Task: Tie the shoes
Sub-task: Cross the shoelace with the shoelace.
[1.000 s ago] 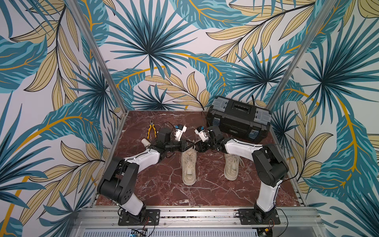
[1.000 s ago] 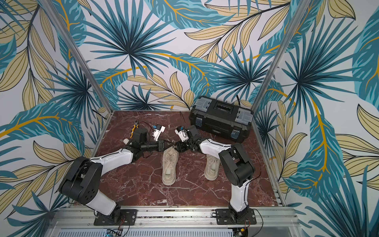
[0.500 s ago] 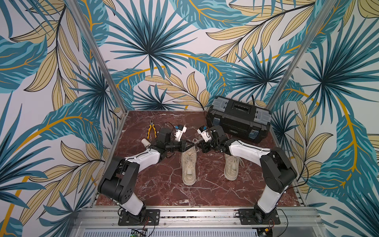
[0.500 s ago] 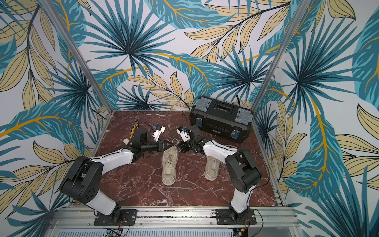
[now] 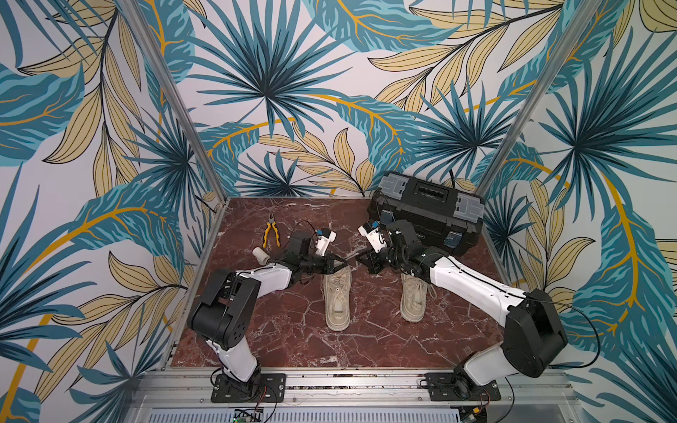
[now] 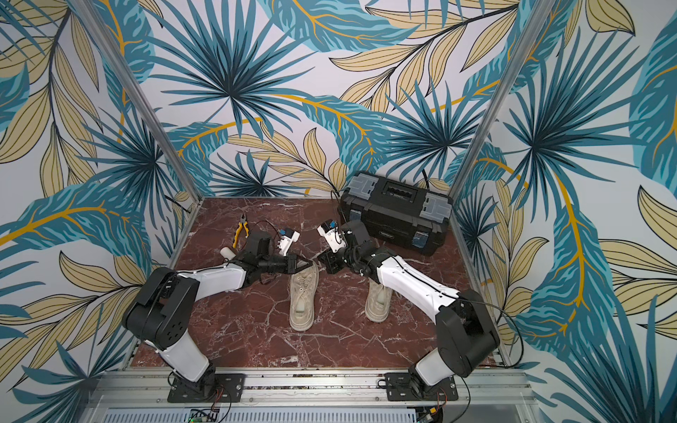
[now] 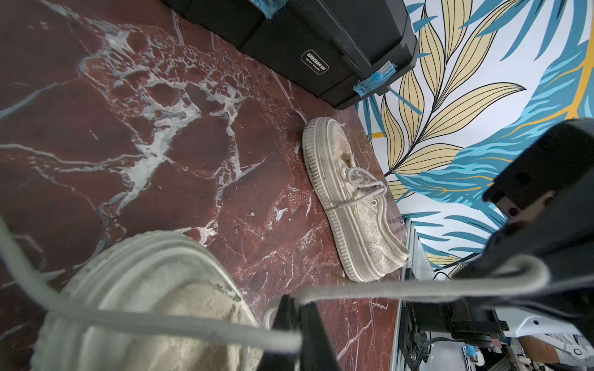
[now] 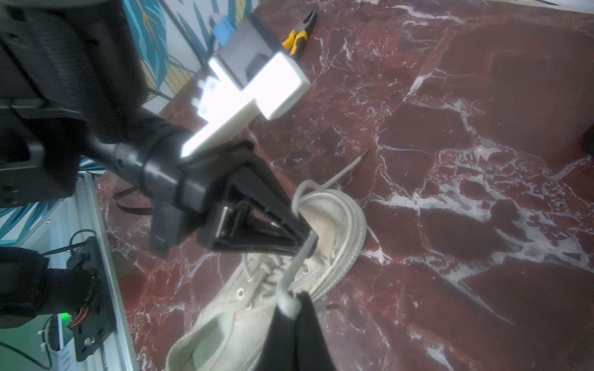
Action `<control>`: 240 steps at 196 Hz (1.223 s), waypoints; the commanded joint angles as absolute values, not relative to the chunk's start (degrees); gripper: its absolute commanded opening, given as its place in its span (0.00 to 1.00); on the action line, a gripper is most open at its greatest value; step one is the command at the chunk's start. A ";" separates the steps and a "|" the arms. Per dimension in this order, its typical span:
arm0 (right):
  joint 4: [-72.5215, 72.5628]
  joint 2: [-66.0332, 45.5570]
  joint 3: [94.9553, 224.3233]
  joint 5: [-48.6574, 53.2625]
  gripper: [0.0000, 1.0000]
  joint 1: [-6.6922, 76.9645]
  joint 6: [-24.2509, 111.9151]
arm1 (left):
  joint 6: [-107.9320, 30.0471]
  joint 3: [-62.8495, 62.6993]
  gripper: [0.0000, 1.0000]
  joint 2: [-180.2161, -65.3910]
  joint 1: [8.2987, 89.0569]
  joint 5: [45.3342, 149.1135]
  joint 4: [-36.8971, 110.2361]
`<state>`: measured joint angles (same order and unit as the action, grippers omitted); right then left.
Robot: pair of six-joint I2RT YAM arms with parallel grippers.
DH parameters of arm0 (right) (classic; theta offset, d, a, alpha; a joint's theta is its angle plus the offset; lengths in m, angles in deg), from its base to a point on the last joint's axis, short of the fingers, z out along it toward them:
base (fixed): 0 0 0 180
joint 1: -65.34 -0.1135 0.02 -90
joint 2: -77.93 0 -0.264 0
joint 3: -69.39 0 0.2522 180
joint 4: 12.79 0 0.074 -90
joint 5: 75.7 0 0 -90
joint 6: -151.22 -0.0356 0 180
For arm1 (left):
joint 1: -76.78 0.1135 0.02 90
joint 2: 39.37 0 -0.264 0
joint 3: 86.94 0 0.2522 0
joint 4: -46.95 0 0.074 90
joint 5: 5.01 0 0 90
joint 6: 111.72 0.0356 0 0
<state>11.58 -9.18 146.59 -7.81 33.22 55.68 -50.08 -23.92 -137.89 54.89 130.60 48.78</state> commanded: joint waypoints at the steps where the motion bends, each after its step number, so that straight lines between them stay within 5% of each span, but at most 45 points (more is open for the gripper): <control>1: 11.51 -7.43 144.96 -9.63 0.00 32.20 52.51 | -49.42 -21.35 0.01 -138.42 54.50 130.17 49.53; 117: -10.49 -9.60 134.81 -2.50 0.00 28.33 49.00 | -53.50 -21.24 0.00 -139.68 54.63 132.45 54.32; 240: -16.04 -12.23 130.33 1.09 0.00 27.52 51.78 | -54.14 -21.37 0.00 -137.85 54.79 134.75 53.33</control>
